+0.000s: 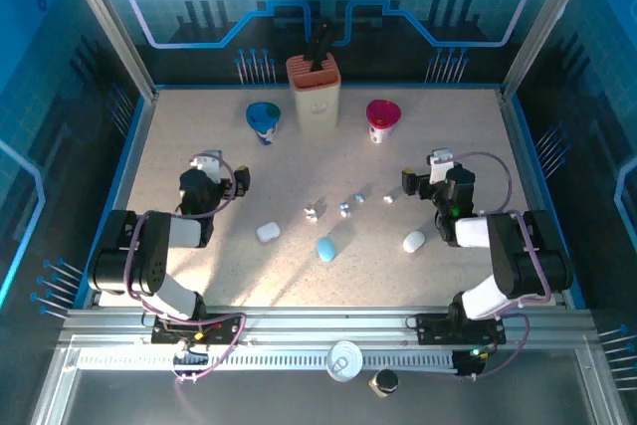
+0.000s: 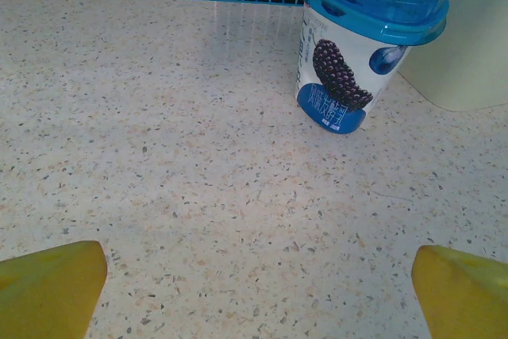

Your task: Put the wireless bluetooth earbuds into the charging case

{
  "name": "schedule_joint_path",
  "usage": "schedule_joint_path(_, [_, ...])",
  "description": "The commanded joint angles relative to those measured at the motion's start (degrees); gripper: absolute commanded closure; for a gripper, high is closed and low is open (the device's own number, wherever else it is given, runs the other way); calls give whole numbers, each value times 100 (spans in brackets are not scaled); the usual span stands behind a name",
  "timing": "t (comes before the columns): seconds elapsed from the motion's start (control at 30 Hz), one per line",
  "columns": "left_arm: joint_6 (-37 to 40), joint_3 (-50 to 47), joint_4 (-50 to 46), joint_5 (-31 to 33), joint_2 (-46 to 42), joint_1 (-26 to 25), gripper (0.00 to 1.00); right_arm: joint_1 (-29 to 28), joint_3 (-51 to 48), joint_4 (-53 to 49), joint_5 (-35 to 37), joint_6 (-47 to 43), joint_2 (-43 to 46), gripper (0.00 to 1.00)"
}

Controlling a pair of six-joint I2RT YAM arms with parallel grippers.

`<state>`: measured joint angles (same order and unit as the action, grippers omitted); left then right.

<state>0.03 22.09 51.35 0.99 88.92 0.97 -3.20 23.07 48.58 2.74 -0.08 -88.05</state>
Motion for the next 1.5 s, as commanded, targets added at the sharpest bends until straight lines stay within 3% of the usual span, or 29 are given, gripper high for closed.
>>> schedule_joint_path(0.0, [-21, 6, 138, -111, 11, 13, 1, -40, -15, 244, 59, -59, -28, 0])
schedule_joint_path(0.83, [-36, -39, 202, -71, -6, 9, 1, -26, -14, 240, 51, -50, -28, 0])
schedule_joint_path(0.93, [-85, -183, 358, 75, -207, 8, 1, -8, -15, 178, 394, 106, 79, 0])
schedule_joint_path(1.2, [38, 54, -1401, 31, -1919, -25, 1, 107, 294, -1422, 196, 278, 1436, 0])
schedule_joint_path(1.47, [295, 827, -3509, -718, -3043, -437, 1, 59, 1693, -4868, -672, 1061, 2343, 0])
